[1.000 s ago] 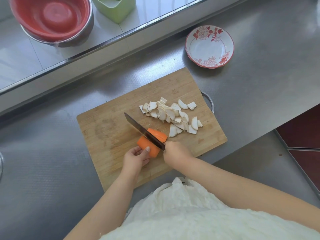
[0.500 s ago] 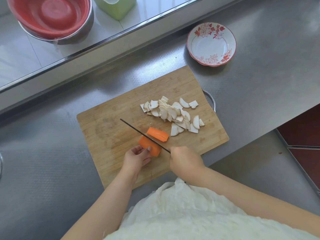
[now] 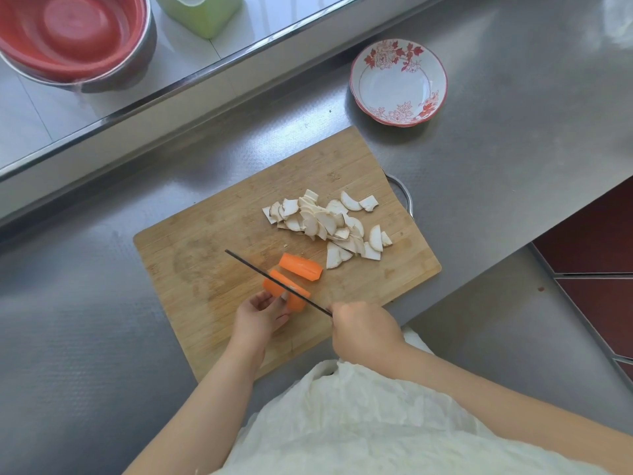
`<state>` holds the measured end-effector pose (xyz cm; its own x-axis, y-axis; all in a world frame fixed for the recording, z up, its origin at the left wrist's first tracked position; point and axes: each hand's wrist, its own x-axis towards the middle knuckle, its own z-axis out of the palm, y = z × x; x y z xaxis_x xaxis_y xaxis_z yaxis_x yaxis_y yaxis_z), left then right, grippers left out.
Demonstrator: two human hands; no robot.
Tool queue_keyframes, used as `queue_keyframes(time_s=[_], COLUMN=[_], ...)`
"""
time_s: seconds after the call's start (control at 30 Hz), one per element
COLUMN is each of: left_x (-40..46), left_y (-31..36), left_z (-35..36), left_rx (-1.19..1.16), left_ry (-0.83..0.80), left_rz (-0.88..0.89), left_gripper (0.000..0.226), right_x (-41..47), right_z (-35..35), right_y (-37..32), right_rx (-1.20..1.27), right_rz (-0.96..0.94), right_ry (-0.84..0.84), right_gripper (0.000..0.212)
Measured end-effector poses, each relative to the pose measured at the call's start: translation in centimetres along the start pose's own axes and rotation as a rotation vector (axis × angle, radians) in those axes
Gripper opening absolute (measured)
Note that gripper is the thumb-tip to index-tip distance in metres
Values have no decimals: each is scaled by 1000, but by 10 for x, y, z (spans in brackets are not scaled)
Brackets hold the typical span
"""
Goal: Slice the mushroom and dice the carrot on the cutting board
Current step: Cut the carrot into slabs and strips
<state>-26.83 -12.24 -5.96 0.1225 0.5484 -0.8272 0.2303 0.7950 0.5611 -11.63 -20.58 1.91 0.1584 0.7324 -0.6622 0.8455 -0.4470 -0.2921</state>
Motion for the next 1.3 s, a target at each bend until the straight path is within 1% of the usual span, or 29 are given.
queue_keyframes(time_s=[0.4, 0.57, 0.7, 0.83, 0.97, 1.1, 1.23, 1.3], left_x=[-2, 1, 3, 3, 3, 3, 4, 4], left_y=[1, 0, -2, -3, -4, -4, -5, -6], left_z=[2, 0, 0, 1, 2, 3, 3, 3], left_rx=[1, 13, 8, 0, -9, -29, -41, -49], left_ry=[9, 12, 18, 31, 42, 50, 52, 56], left_rz=[7, 1, -1, 9, 10, 12, 10, 11], left_gripper=[28, 28, 30, 26, 33, 26, 35, 31], right_x=[-7, -8, -7, -2, 5, 9, 14, 16], right_z=[-10, -13, -17, -21, -23, -22, -23, -22], right_y=[-9, -12, -17, -23, -28, -33, -35, -35], right_rx=[35, 27, 15, 9, -10, -32, -22, -22], right_rz=[42, 48, 68, 103, 127, 133, 141, 145], right_ry=[-75, -90, -125, -154, -152, -158, -166, -169], right_gripper=[22, 20, 13, 16, 20, 20, 21, 21])
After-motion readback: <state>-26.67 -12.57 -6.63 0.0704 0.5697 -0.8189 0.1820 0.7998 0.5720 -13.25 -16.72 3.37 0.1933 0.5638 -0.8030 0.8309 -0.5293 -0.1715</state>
